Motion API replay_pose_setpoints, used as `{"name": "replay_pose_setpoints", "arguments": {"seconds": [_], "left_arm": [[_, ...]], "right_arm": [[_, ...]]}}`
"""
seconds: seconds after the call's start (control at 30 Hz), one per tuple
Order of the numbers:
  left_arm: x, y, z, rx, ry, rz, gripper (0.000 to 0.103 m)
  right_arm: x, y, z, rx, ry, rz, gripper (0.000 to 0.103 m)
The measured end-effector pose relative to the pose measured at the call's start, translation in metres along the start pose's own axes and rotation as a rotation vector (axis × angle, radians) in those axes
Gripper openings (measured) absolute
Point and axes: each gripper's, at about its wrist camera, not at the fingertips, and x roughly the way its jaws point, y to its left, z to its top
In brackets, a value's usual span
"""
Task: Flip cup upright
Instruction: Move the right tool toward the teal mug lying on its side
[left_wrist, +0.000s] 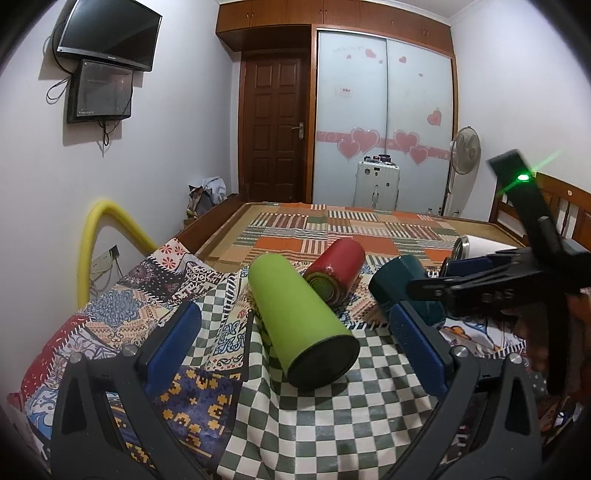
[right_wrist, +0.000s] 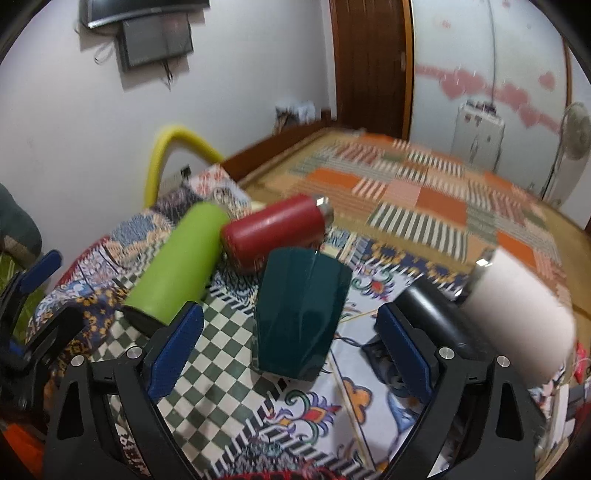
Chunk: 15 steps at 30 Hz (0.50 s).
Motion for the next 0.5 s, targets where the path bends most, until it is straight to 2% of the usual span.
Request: {"name": "replay_pose_setpoints", "arguments": {"seconds": [0.33,0.43,0.5], "left_arm": [[0.007,0.006,-0.008,-0.019,0.016,-0.046,0.103],[0.007,0.005,-0.008,-0.018,0.013,-0.049,0.103],[0.006,0.005,-0.009,-0.019,0.012,-0.051,0.103]], "right_arm": [[0.041,0.003,0.009,-0.053,0.121,-0.048,0.089],[0.05,0.002,0.01,-0.042,0.146,-0.055,0.084],[0.054,0.002,0.01,-0.038,0.166,-0.057,0.072]]}}
